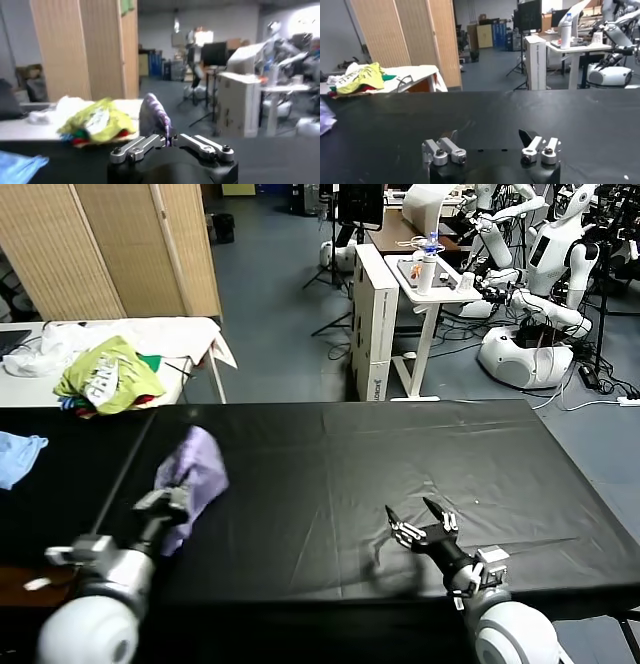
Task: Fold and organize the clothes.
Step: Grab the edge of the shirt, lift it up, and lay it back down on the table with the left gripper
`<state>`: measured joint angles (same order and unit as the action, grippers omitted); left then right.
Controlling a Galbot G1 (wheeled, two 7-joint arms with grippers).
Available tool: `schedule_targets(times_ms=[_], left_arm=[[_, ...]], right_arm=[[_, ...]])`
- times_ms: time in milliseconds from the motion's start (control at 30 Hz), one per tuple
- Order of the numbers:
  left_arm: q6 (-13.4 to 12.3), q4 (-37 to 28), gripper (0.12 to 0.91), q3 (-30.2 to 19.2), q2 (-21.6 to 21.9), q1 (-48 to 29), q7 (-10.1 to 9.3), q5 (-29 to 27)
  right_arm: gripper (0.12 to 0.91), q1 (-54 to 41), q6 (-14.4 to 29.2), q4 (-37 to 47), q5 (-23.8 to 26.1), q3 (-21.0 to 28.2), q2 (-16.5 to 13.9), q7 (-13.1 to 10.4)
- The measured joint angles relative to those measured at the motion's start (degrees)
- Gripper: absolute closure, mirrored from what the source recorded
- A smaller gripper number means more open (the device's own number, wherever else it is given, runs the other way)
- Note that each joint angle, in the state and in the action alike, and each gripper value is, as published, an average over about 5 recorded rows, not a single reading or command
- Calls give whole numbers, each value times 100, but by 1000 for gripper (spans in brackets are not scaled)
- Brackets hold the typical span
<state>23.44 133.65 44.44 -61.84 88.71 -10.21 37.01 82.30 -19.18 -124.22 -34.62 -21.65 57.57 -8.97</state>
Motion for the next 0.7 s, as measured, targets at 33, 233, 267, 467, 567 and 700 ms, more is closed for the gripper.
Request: schedule_targets(times_ms=[33,233,267,467,567,700], left_arm=[[-16,-50,871,-220,-90,-78,8,-65],[-74,-677,871,-1470,-642,-566,-11,-478],[-77,-792,871,-1651,-729,-639,-25,-537],[-37,-1220,871,-2551,-1169,-843,-116,-896],[-7,-1242,871,-2835,-1280,-793,-128,-1050],[2,-1230,871,-3030,-1376,-677,-111,-1189]], right_arm=[[118,-11,-9,4,-1,14,-2,-3],[118,-102,-72,67,-23,123,-8,-10],[118,-122,-77,86,-30,143,-15,-9],[118,-277,-158,231,-214,278,-55,-24],[118,-376,-288,283,-447,376,-58,-80],[118,-525,-543,282,-967,518,-114,-214]])
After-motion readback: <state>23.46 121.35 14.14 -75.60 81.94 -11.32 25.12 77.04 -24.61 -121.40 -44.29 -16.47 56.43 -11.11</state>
